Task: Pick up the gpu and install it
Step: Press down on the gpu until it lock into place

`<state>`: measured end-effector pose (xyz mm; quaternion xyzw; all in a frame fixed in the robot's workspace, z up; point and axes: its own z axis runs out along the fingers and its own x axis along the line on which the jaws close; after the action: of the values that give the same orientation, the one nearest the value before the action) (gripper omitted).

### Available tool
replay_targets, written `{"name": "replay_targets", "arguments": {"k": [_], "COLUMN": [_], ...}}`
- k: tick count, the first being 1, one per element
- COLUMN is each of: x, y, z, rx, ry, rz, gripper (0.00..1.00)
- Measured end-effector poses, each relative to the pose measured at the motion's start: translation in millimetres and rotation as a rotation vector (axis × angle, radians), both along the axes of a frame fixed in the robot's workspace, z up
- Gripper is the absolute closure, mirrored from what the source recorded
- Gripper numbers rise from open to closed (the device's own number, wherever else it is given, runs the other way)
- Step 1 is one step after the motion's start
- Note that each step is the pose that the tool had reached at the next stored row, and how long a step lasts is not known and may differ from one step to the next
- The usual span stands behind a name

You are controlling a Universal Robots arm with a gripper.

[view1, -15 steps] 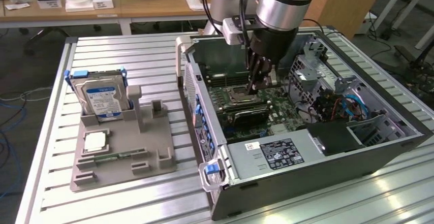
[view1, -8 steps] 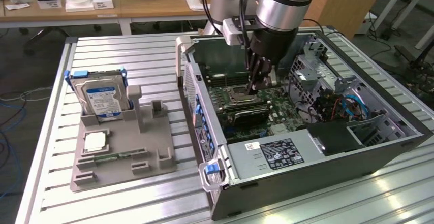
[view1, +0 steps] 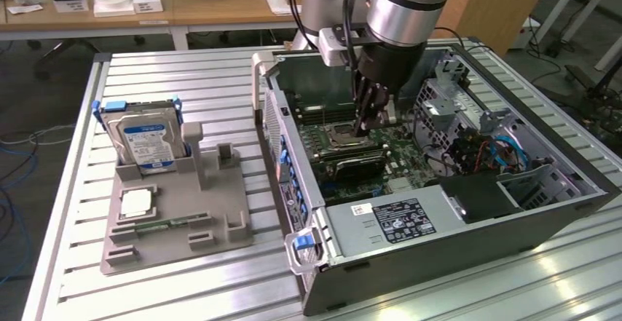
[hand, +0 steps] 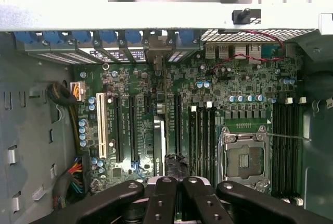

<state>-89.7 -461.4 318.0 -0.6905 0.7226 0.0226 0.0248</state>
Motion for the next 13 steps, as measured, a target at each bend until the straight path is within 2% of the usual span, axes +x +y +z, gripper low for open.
{"name": "replay_targets", "arguments": {"k": [4, 13], "x": [0.0, 0.0], "y": [0.0, 0.0], "z": [-3.8, -4.0], "rx": [-0.0001, -0.0003], "ry": [0.0, 0.0001], "rz": [0.0, 0.0], "gripper": [0.89, 0.89]}}
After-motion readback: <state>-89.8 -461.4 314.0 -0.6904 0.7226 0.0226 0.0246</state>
